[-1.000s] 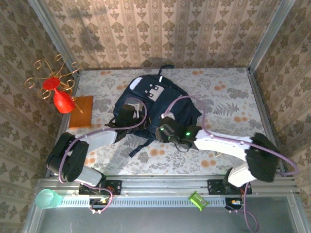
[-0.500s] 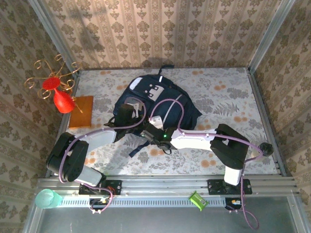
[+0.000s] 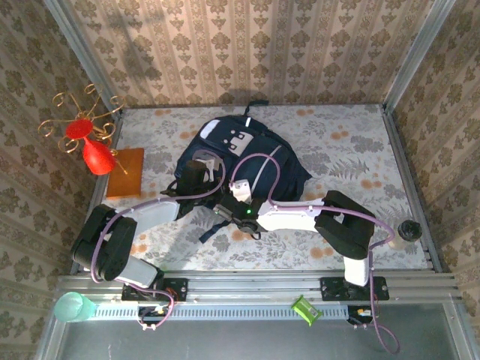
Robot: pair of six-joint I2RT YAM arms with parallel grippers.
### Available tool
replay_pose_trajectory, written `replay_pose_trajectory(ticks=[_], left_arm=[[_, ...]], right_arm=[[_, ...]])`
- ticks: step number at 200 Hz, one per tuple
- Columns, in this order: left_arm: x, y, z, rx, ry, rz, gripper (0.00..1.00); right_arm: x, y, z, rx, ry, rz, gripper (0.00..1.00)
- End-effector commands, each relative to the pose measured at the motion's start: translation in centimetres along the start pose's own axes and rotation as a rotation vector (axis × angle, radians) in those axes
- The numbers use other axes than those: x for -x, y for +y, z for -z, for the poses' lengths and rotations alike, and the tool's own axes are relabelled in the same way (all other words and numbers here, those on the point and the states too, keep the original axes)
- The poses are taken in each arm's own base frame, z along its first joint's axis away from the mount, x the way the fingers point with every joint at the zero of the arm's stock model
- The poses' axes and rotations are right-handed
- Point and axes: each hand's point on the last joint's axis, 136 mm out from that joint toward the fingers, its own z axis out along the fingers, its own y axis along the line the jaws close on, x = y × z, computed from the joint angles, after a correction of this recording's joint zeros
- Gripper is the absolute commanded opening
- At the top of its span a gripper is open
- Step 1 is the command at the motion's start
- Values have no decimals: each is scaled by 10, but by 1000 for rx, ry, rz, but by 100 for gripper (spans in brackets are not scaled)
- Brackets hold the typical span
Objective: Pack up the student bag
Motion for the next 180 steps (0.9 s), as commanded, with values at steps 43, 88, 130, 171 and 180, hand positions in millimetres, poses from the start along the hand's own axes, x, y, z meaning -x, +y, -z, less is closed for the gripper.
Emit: replay_pose_trajectory(ticks=[43, 88, 130, 171, 180], left_arm=[[-5, 3, 5, -11, 20, 11, 0], [-5, 3, 5, -14, 21, 11, 0], [-4, 3, 6, -14, 17, 12, 0], [-4, 3, 6, -17, 16, 11, 0], [-4, 2, 6, -18, 15, 12, 0]], right_arm=[[29, -22, 8, -107, -108, -18, 20], [29, -25, 10, -104, -111, -26, 13], [28, -16, 14, -22, -105, -55, 11], [31, -2, 28, 165, -100, -137, 14], [30, -3, 28, 187, -90, -158, 14]])
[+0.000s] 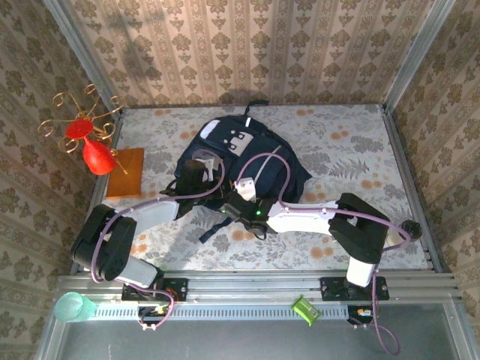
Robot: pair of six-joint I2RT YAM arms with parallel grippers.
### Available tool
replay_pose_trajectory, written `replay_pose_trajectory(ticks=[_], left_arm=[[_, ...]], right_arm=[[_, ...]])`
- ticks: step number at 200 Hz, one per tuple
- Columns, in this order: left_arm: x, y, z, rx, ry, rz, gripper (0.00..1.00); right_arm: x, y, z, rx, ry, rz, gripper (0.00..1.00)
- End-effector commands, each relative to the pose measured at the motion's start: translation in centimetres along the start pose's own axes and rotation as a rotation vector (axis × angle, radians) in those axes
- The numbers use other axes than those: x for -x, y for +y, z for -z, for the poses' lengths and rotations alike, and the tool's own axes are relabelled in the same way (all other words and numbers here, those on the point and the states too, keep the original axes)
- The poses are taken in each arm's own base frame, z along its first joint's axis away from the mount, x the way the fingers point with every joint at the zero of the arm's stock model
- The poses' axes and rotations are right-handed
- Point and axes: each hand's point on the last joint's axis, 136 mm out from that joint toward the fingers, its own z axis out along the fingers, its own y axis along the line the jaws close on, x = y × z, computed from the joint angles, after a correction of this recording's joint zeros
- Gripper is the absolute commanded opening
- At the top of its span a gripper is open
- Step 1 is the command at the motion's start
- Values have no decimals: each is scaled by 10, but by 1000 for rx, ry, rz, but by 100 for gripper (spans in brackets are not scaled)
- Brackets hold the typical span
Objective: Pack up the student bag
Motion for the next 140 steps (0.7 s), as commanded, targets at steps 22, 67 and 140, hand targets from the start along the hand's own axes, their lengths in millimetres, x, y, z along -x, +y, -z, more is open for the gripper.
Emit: replay_pose_trajectory(ticks=[22, 67, 140], left_arm=[[-7, 3, 5, 0, 16, 8, 0], [-6, 2, 7, -4, 14, 5, 0], [-5, -1, 8, -12, 9, 9, 0]], right_arm=[[16, 2, 6, 98, -32, -114, 17], [12, -11, -5, -30, -7, -65, 32], [5, -8, -21, -112, 21, -18, 42]])
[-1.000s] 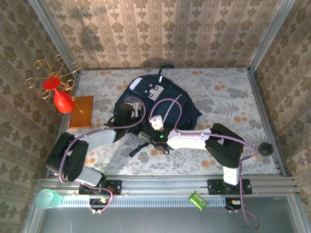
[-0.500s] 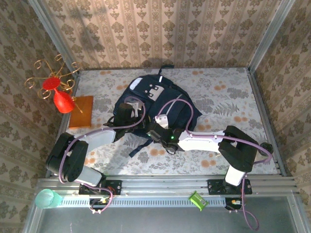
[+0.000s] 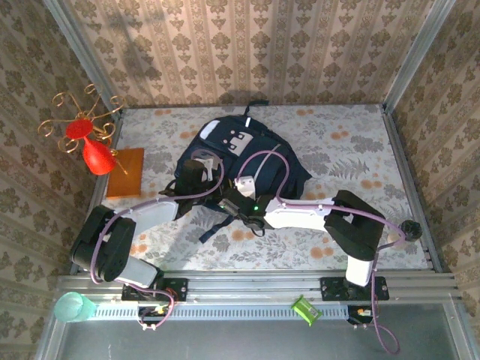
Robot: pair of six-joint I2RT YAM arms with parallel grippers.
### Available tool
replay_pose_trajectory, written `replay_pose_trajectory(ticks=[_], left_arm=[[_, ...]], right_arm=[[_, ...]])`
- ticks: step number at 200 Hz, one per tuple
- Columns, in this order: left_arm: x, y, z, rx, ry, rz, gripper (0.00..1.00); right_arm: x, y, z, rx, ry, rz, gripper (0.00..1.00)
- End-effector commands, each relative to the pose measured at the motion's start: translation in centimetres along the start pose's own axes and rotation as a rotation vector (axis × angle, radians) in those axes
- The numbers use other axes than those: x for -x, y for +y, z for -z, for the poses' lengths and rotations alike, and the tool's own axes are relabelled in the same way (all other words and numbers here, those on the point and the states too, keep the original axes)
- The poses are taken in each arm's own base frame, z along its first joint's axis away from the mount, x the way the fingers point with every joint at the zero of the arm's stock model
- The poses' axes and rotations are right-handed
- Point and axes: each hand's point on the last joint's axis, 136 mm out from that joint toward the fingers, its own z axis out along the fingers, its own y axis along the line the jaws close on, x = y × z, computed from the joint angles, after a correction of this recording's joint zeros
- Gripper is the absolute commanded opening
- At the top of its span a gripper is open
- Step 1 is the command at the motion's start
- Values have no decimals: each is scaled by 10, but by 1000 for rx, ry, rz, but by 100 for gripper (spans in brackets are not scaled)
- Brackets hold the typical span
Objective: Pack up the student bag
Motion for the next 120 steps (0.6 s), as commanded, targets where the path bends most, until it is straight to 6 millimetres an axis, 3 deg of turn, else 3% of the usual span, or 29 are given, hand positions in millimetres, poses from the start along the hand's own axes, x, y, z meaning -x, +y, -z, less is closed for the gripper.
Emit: replay_pose_trajectory(ticks=[1, 46, 120], left_arm=[[-6, -1, 6, -9, 18, 9, 0], [-8, 0, 7, -8, 19, 8, 0], [-9, 5, 8, -2, 15, 12, 0]], right_arm=[[9, -8, -7, -78, -41, -1, 42], [19, -8, -11, -124, -76, 6, 45], [25, -25, 2, -169, -103, -12, 31]])
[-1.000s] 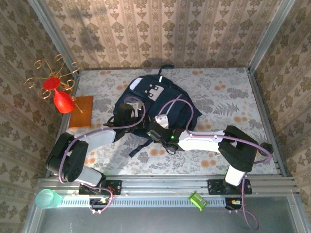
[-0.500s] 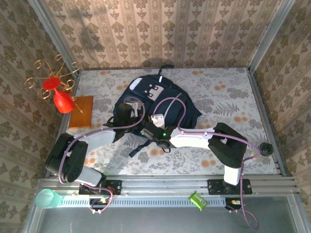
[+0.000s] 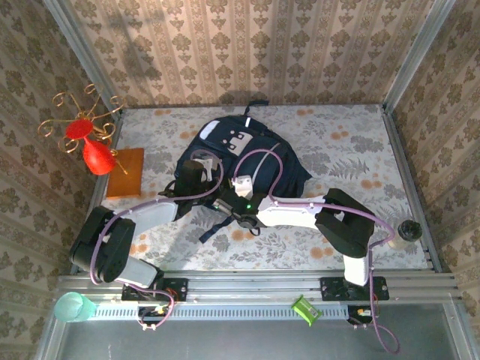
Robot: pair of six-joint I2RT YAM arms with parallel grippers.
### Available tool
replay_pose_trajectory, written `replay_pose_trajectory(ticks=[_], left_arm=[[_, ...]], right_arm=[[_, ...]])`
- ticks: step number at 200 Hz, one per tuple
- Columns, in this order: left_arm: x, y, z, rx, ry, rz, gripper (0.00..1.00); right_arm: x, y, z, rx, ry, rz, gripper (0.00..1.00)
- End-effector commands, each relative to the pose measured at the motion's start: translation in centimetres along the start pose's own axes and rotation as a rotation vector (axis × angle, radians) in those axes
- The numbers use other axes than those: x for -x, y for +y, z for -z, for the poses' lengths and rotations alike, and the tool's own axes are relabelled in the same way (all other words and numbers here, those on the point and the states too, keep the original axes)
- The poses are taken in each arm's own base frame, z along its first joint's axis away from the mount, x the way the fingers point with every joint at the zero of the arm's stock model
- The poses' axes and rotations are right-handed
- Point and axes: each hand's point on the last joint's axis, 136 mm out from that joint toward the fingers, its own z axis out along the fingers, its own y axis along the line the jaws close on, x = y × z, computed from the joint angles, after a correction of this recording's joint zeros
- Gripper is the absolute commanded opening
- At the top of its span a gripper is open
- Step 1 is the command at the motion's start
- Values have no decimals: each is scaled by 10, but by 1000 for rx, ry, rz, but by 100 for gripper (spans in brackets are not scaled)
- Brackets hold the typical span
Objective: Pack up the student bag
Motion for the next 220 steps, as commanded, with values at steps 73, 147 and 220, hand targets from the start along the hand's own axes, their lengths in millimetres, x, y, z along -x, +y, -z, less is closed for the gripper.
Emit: replay_pose_trajectory(ticks=[73, 147, 220], left_arm=[[-7, 7, 7, 5, 20, 18, 0], [-6, 5, 7, 0, 20, 18, 0], [-4, 20, 10, 50, 1, 23, 0]], right_arm=[[18, -24, 15, -42, -69, -49, 23], [12, -21, 1, 10, -31, -78, 11], [6, -39, 16, 70, -7, -155, 0]])
